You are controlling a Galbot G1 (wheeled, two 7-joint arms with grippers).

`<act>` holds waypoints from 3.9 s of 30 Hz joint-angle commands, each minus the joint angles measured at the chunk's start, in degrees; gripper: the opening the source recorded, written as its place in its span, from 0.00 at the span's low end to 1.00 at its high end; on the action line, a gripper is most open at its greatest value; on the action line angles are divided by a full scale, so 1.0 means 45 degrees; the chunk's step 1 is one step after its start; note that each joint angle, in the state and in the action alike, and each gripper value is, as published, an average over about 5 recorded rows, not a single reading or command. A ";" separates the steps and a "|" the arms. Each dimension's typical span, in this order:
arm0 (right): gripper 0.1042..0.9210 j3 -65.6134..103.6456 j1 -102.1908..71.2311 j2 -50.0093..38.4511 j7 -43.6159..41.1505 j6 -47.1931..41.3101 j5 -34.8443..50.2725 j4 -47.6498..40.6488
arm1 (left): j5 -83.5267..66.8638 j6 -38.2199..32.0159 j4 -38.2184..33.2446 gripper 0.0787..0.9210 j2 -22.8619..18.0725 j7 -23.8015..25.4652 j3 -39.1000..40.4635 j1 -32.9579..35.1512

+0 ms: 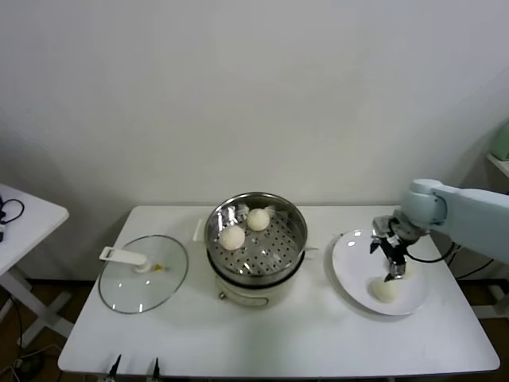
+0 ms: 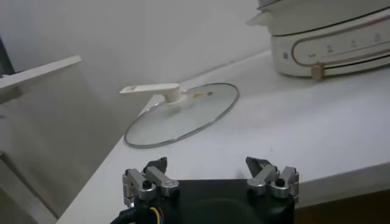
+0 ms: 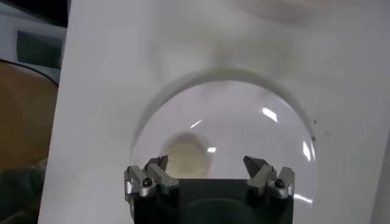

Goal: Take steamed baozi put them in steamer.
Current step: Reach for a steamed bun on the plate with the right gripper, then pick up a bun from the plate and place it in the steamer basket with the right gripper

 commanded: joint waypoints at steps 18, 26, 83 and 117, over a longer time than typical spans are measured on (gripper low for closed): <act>0.88 0.2393 -0.3495 0.0133 -0.0005 0.0125 -0.1361 -0.1724 | 0.0006 0.0188 0.0185 0.88 -0.0171 0.0015 -0.0104 -0.0042; 0.74 0.2644 -0.3620 0.0221 0.0103 0.0152 -0.1507 -0.1738 | 0.0010 0.0183 0.0182 0.88 -0.0199 -0.0003 -0.0110 -0.0057; 0.64 -0.0175 0.2655 0.7362 0.1167 0.5932 -0.3325 0.2779 | 0.0348 -0.0012 -0.0024 0.88 -0.0414 -0.0154 -0.0011 0.0228; 0.86 -0.0420 0.3297 0.7510 0.0747 0.6760 -0.1515 0.1118 | 0.0280 0.0070 0.0034 0.88 -0.0325 -0.0108 -0.0155 0.0194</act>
